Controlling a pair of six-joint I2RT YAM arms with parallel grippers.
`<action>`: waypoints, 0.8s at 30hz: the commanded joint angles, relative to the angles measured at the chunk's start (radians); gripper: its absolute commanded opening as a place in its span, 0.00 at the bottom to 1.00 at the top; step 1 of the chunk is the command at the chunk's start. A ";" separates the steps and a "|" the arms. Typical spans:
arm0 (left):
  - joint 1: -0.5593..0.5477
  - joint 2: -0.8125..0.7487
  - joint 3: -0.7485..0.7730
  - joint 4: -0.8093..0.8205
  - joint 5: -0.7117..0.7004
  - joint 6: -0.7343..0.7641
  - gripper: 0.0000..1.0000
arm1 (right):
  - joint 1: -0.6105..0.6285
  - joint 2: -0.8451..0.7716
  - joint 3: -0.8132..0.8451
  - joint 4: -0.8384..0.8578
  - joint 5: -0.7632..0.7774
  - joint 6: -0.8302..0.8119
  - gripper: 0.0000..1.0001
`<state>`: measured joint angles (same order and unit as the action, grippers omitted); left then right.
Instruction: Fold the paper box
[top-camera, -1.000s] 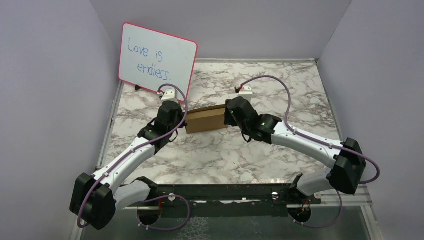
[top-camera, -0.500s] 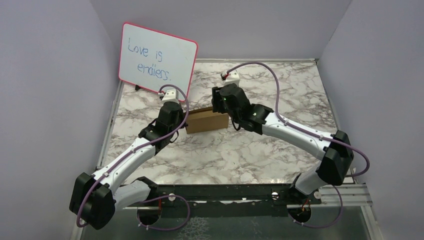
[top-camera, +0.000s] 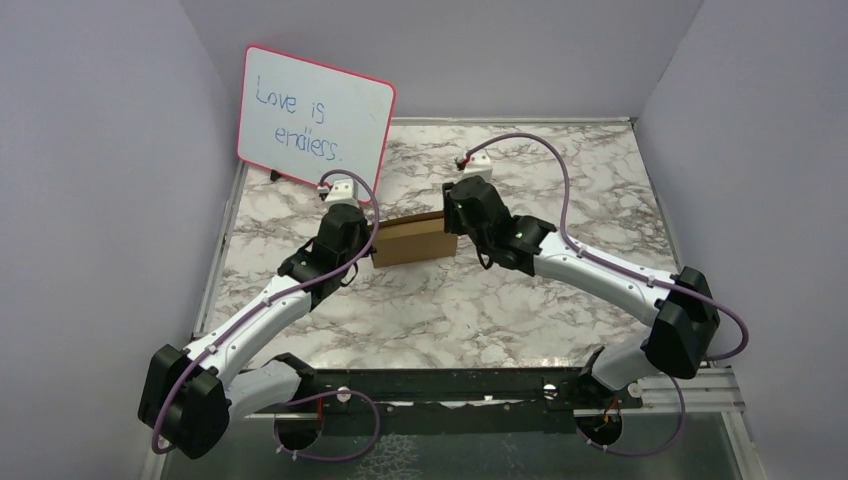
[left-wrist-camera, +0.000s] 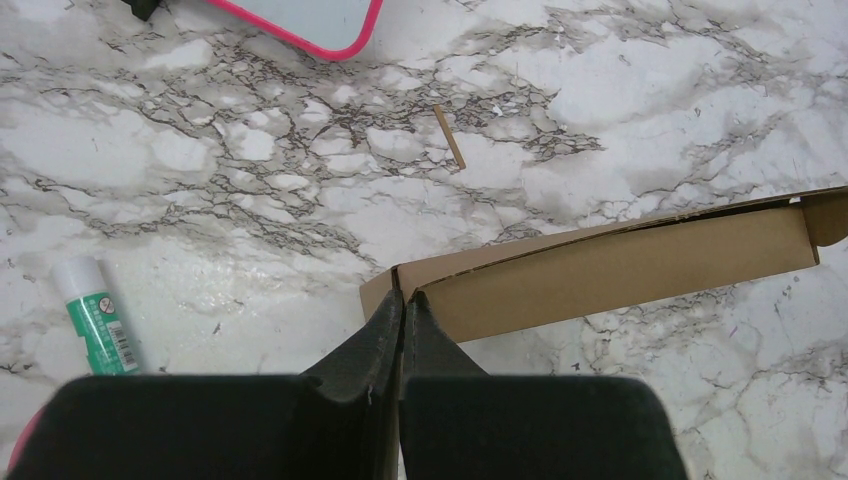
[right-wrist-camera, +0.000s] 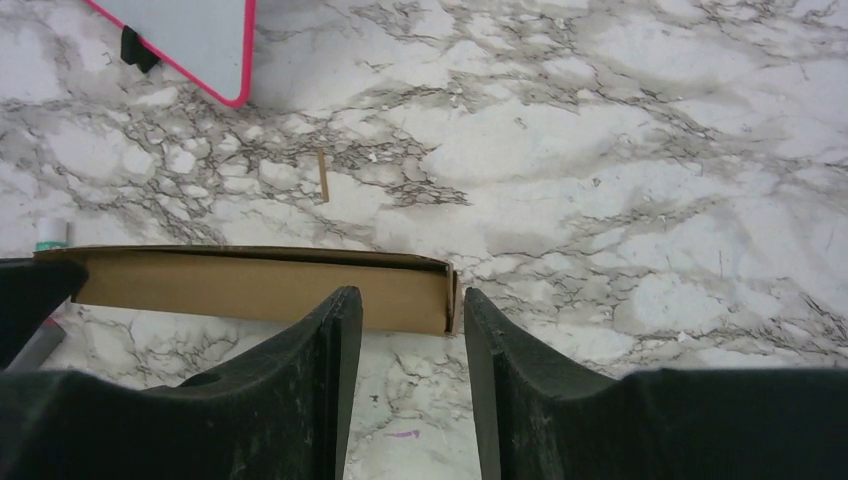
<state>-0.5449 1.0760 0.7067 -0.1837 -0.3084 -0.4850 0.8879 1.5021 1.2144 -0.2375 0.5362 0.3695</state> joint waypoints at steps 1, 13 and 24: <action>-0.010 0.021 -0.024 -0.148 0.015 0.006 0.00 | -0.022 -0.053 -0.047 -0.016 0.020 0.027 0.45; -0.012 0.023 -0.021 -0.149 0.019 0.008 0.00 | -0.053 -0.043 -0.099 0.058 -0.062 0.028 0.34; -0.012 0.025 -0.018 -0.149 0.020 0.010 0.00 | -0.069 -0.009 -0.109 0.129 -0.085 0.014 0.25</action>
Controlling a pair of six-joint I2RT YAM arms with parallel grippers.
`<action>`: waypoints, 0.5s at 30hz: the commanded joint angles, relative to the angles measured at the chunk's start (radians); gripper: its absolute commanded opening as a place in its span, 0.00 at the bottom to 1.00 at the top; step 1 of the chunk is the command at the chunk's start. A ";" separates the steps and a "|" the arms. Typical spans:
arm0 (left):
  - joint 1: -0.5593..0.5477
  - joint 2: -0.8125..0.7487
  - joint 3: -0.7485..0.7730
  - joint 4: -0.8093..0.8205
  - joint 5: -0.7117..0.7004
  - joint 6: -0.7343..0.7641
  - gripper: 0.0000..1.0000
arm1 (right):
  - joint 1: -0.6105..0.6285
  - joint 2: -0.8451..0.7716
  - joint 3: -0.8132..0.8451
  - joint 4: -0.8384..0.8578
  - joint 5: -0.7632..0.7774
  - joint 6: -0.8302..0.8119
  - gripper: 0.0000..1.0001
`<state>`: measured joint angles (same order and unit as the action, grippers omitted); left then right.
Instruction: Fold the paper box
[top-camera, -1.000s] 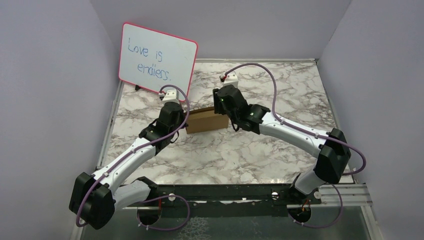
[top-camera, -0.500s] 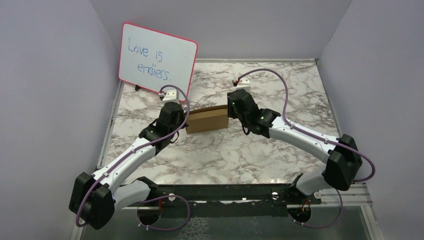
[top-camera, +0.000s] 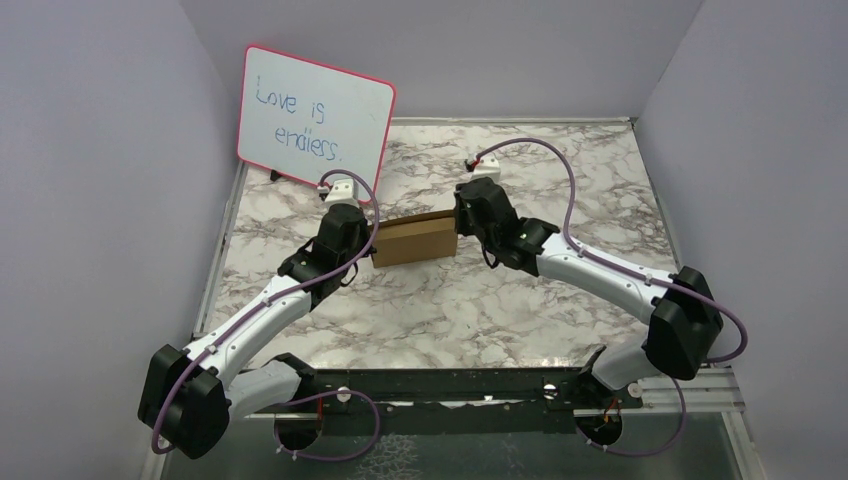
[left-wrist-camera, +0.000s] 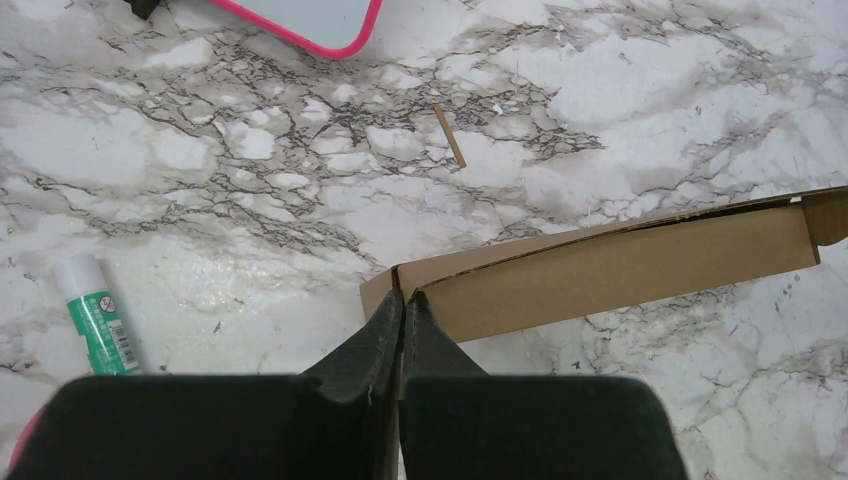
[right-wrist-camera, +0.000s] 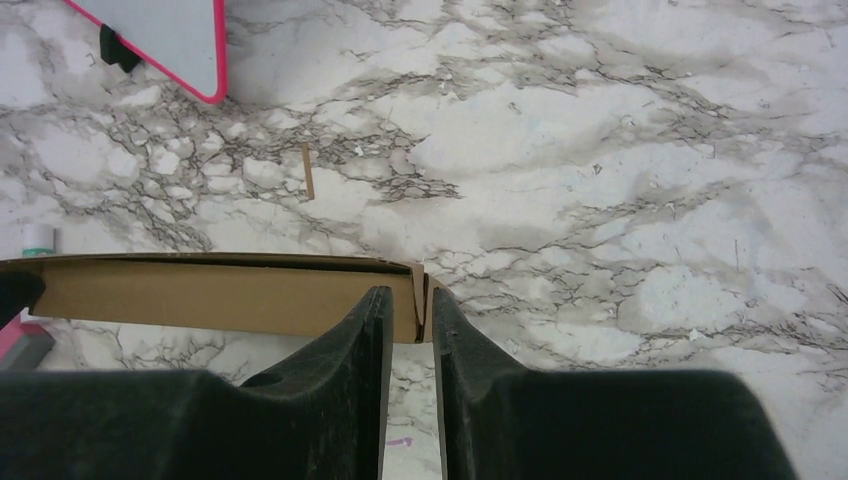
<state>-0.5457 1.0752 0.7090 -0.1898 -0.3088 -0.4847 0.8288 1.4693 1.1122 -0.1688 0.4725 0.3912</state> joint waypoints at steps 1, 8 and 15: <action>-0.011 0.025 -0.019 -0.143 0.022 0.009 0.00 | -0.011 0.028 -0.006 0.067 -0.023 -0.009 0.25; -0.011 0.028 -0.019 -0.143 0.023 0.011 0.00 | -0.016 0.051 -0.003 0.078 -0.028 -0.015 0.23; -0.011 0.027 -0.021 -0.143 0.024 0.011 0.00 | -0.017 0.071 -0.003 0.082 -0.033 -0.020 0.17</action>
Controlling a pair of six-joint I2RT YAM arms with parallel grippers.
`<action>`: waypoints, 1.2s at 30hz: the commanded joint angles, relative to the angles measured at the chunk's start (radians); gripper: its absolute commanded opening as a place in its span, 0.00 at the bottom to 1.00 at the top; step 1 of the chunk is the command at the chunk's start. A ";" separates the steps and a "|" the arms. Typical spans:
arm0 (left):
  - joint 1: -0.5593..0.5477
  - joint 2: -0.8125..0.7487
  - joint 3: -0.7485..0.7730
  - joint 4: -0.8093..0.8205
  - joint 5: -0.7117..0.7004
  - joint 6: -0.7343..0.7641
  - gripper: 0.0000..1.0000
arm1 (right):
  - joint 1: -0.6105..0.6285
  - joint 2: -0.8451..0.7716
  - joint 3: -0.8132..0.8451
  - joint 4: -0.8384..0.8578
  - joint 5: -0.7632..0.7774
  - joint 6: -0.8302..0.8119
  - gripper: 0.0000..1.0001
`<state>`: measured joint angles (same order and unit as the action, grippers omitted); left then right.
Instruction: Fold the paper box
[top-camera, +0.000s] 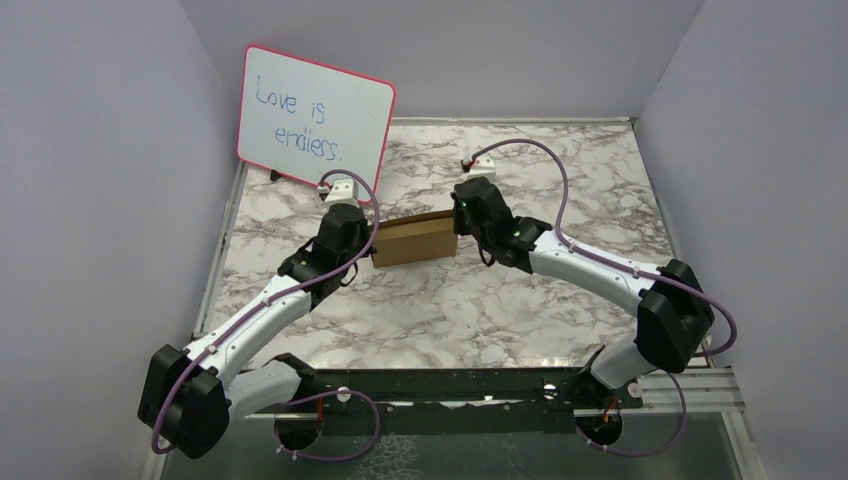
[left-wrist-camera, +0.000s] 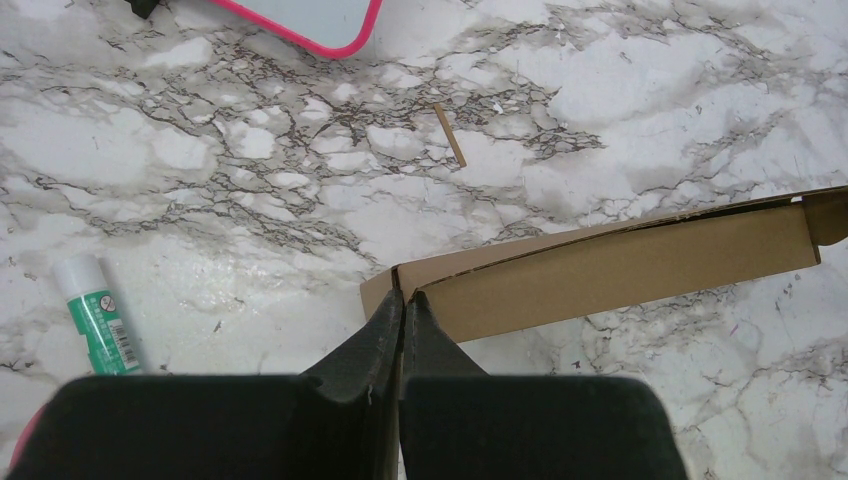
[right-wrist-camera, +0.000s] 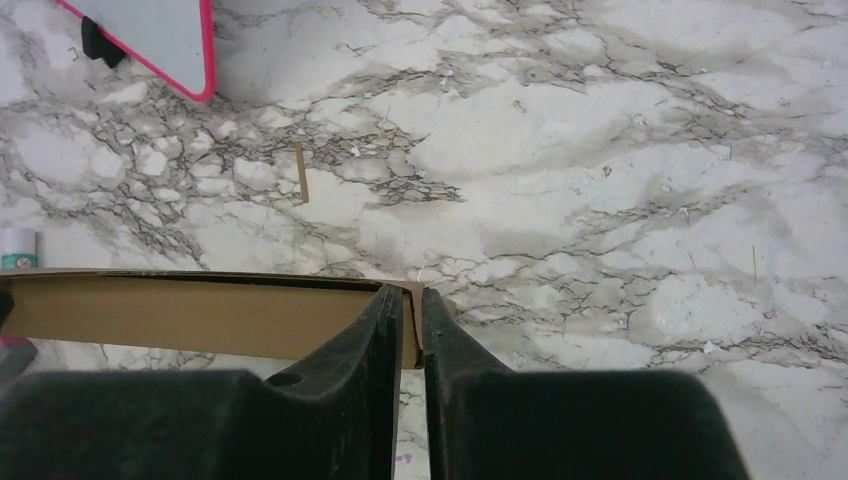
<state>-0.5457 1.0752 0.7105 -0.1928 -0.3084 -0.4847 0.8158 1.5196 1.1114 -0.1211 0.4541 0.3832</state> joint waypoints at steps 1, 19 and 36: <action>-0.011 0.027 -0.022 -0.140 0.023 0.011 0.00 | -0.004 0.023 -0.003 0.032 -0.018 -0.011 0.15; -0.019 0.017 -0.052 -0.115 0.029 -0.016 0.00 | -0.004 -0.044 -0.208 0.172 -0.067 0.029 0.01; -0.017 -0.076 -0.111 -0.035 0.060 -0.076 0.14 | -0.004 -0.051 -0.395 0.371 -0.026 -0.005 0.01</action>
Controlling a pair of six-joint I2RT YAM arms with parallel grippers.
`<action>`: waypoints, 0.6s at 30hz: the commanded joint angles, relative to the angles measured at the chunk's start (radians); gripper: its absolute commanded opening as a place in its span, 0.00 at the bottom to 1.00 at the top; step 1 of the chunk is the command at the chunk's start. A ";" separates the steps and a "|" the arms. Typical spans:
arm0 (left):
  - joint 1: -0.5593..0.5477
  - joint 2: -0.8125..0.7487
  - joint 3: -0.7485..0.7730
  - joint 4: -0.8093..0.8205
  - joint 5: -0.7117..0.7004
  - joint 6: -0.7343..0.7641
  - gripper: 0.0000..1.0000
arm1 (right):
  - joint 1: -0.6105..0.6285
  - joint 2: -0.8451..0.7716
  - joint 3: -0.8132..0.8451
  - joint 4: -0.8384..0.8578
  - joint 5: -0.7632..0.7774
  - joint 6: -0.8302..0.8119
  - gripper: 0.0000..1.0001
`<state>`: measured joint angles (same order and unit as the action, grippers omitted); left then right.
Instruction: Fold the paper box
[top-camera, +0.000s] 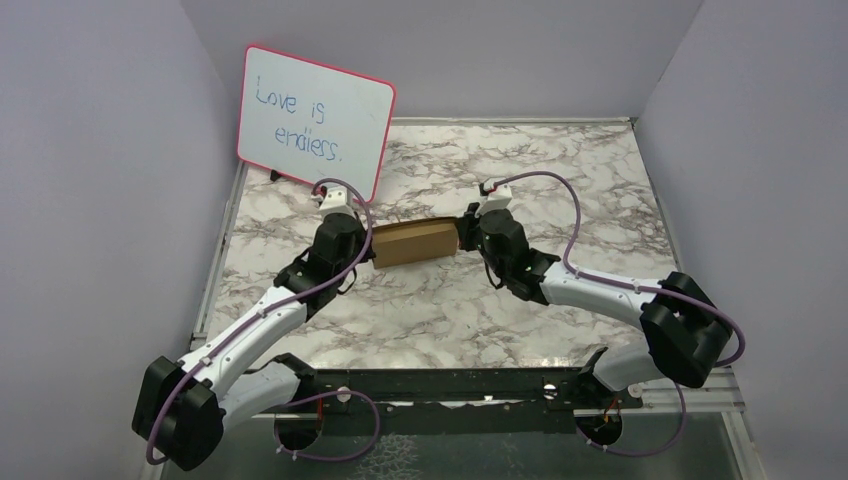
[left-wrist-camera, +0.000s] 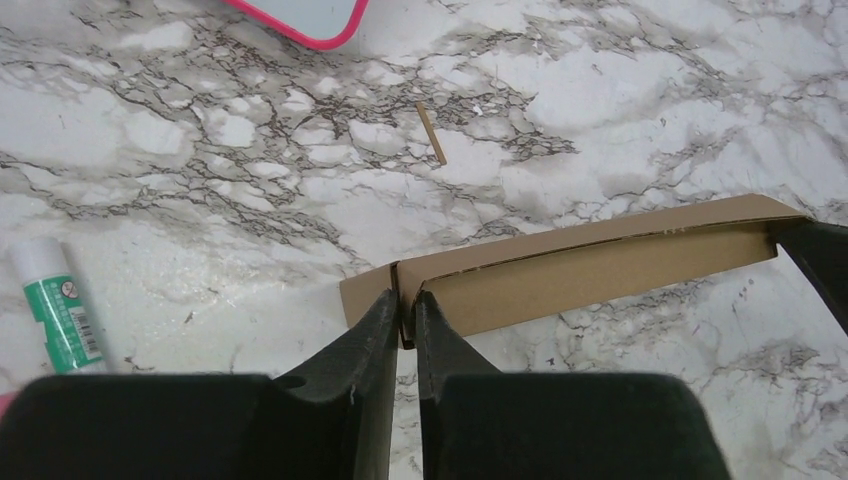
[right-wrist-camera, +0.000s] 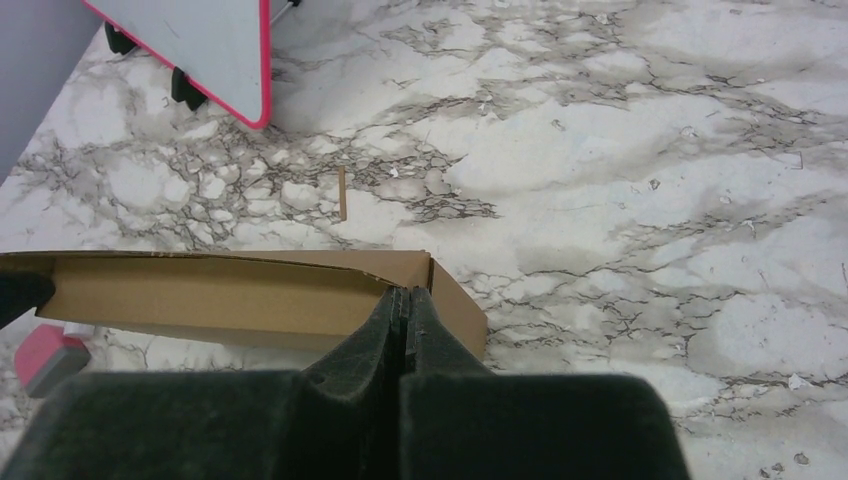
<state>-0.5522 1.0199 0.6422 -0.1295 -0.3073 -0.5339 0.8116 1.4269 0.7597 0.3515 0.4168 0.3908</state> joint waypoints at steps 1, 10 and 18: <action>-0.011 -0.032 -0.043 -0.098 0.062 -0.030 0.15 | 0.000 0.043 -0.042 -0.103 0.016 -0.012 0.01; 0.012 -0.127 -0.046 -0.097 0.101 -0.072 0.36 | 0.000 0.048 -0.040 -0.103 0.029 -0.015 0.01; 0.037 -0.207 -0.039 -0.089 0.180 -0.103 0.53 | 0.000 0.050 -0.026 -0.106 0.030 -0.016 0.01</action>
<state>-0.5282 0.8631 0.5995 -0.2214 -0.1967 -0.6113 0.8112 1.4361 0.7578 0.3653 0.4324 0.3904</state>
